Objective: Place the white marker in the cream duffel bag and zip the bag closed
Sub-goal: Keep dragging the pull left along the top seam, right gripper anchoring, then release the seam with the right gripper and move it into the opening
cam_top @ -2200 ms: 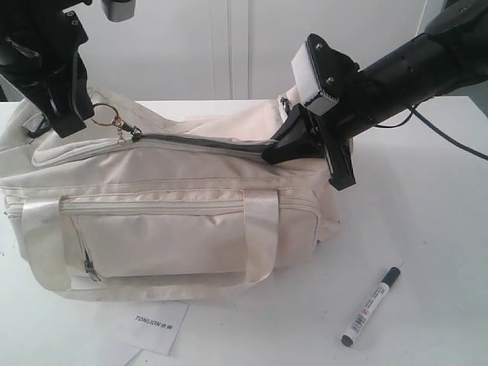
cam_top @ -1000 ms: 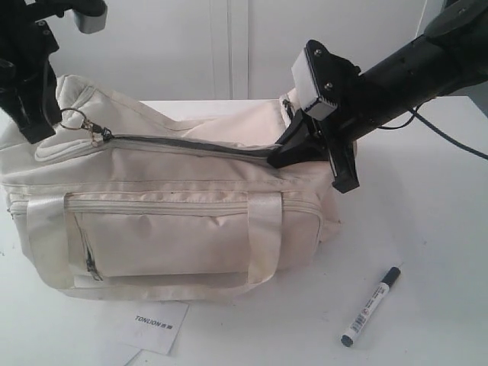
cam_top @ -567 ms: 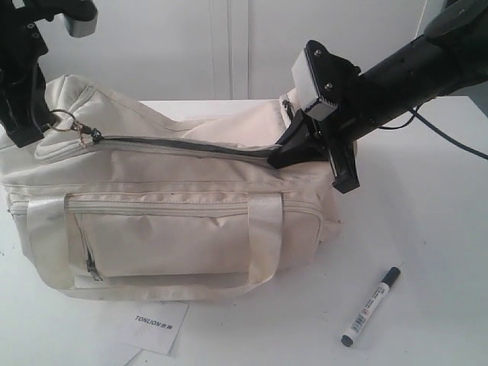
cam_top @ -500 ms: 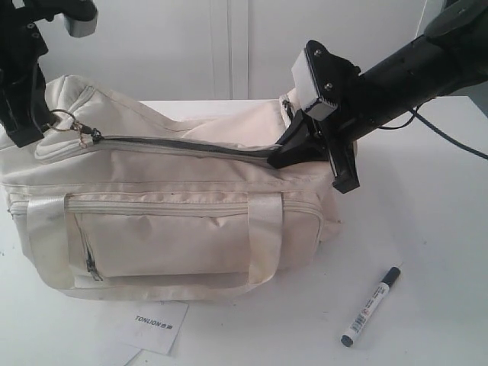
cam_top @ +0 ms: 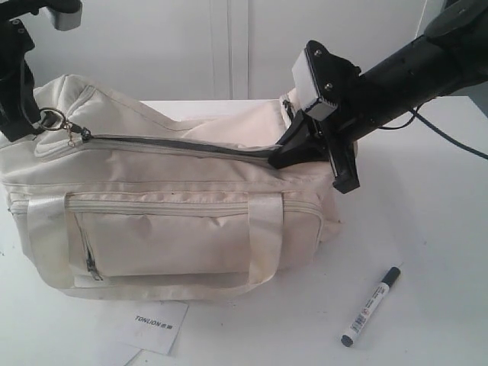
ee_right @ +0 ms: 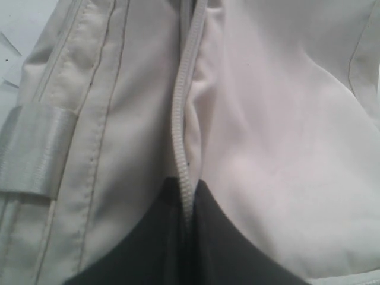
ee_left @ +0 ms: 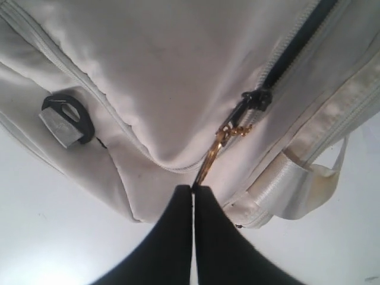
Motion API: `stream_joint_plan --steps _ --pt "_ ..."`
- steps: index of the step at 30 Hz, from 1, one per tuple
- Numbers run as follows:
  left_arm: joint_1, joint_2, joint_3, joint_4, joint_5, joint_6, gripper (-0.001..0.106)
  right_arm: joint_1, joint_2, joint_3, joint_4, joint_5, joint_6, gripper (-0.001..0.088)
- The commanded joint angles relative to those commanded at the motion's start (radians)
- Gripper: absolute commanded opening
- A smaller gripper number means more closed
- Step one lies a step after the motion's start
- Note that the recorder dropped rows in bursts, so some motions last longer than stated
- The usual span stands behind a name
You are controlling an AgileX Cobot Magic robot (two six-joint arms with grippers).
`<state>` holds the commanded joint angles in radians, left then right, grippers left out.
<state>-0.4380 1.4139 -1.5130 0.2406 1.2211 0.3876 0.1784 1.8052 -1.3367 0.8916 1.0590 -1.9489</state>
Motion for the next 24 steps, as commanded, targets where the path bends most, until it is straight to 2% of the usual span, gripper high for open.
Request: stream_joint_plan --steps 1,3,9,11,14,17,19,21,24 --pt "0.000 0.000 0.000 -0.009 0.000 0.000 0.000 0.000 0.000 0.000 0.000 0.000 0.000 0.0017" --pt "0.000 0.000 0.000 -0.024 0.000 0.000 0.000 0.000 0.000 0.000 0.000 0.000 0.000 0.0099" --pt "0.000 0.000 0.000 -0.042 0.000 -0.008 0.000 0.000 -0.010 -0.002 0.000 -0.033 0.098 0.0566" --pt "0.000 0.000 0.000 -0.051 0.000 -0.008 0.000 0.000 -0.028 -0.012 0.019 -0.049 0.170 0.0644" --pt "0.000 0.000 0.000 -0.054 0.000 -0.015 0.000 0.000 -0.078 -0.038 0.074 -0.054 0.302 0.0657" --pt "0.000 0.000 0.000 -0.069 0.000 -0.024 0.000 0.014 -0.110 -0.062 0.205 -0.066 0.448 0.0655" --pt "0.000 0.000 0.000 -0.088 0.000 -0.028 0.000 0.038 -0.110 -0.087 0.226 -0.078 0.657 0.0618" --pt "0.000 0.000 0.000 -0.121 0.000 -0.028 0.000 0.062 -0.103 -0.103 0.213 -0.056 0.786 0.0586" --pt "0.000 0.000 0.000 -0.132 0.000 -0.028 0.000 0.102 -0.103 -0.107 0.202 -0.026 0.769 0.0580"
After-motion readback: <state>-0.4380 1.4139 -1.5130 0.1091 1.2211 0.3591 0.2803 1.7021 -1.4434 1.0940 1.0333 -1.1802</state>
